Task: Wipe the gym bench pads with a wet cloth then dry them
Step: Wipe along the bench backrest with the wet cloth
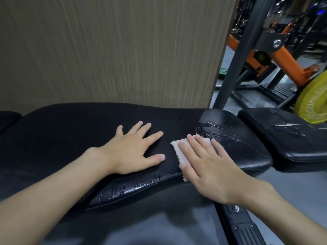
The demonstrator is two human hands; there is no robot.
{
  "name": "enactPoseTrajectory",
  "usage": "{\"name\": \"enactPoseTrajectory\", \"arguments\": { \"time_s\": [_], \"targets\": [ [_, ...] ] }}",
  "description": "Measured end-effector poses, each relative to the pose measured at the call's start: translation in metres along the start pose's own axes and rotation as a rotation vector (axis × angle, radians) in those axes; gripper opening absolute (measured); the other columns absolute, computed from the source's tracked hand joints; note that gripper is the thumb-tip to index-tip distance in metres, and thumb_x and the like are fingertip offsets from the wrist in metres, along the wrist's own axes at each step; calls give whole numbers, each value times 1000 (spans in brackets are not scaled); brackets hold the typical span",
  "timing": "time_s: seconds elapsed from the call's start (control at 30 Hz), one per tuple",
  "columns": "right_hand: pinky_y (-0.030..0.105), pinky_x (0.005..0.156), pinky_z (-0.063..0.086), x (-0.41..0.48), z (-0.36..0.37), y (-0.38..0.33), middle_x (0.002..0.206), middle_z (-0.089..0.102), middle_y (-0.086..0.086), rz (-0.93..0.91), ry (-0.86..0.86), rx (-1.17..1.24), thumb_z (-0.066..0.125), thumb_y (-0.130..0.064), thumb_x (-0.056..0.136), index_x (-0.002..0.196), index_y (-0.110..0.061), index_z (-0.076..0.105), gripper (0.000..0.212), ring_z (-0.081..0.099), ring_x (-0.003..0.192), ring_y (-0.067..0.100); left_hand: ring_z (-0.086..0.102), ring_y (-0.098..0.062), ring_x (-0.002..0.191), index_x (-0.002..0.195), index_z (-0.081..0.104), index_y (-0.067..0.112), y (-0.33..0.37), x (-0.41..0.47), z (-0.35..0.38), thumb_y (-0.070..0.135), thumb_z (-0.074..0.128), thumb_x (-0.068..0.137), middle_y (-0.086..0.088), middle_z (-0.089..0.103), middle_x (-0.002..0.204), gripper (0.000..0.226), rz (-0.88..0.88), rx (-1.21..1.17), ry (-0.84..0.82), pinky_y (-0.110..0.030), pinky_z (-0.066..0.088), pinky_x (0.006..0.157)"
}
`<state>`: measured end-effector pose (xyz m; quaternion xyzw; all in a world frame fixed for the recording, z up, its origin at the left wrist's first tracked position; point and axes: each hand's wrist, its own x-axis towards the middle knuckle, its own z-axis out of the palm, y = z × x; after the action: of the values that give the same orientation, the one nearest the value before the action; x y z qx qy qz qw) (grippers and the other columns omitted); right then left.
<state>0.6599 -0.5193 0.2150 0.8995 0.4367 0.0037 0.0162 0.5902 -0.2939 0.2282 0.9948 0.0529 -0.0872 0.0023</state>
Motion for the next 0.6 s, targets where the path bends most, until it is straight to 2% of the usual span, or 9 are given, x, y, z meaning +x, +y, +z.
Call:
{"name": "enactPoseTrajectory", "arguments": {
  "time_s": [0.07, 0.2, 0.37, 0.6],
  "targets": [
    [47, 121, -4, -2, -2, 2, 166, -7, 0, -14, -3, 29, -9, -58, 87, 156, -32, -1, 74, -12, 151, 20, -14, -11, 150, 155, 5, 40, 3, 3, 0, 86, 6, 70, 8, -7, 166, 97, 35, -21, 32, -59, 4, 119],
    [41, 122, 0, 20, 3, 9, 166, 0, -2, -9, 6, 34, -14, -53, 84, 156, -35, -1, 75, -5, 152, 18, -9, -15, 152, 156, 3, 39, 12, 14, -4, 86, 5, 70, 7, -5, 166, 98, 36, -2, -1, -62, 6, 118],
    [46, 121, 2, 91, 5, 33, 166, 4, 0, 87, -45, 103, 13, -48, 102, 156, -36, 7, 55, -1, 152, 18, -11, -20, 152, 153, -3, 46, 17, 19, -4, 84, 17, 80, 4, -9, 166, 85, 15, 21, -47, -65, 5, 116],
    [49, 121, -1, 180, 7, 71, 166, 5, 1, 231, -109, 157, 12, -52, 98, 157, -35, 8, 62, -2, 153, 20, -10, -23, 152, 151, -3, 53, 21, 23, -6, 87, 18, 77, 3, -6, 166, 84, -7, 19, -61, -68, 7, 114]
  ]
}}
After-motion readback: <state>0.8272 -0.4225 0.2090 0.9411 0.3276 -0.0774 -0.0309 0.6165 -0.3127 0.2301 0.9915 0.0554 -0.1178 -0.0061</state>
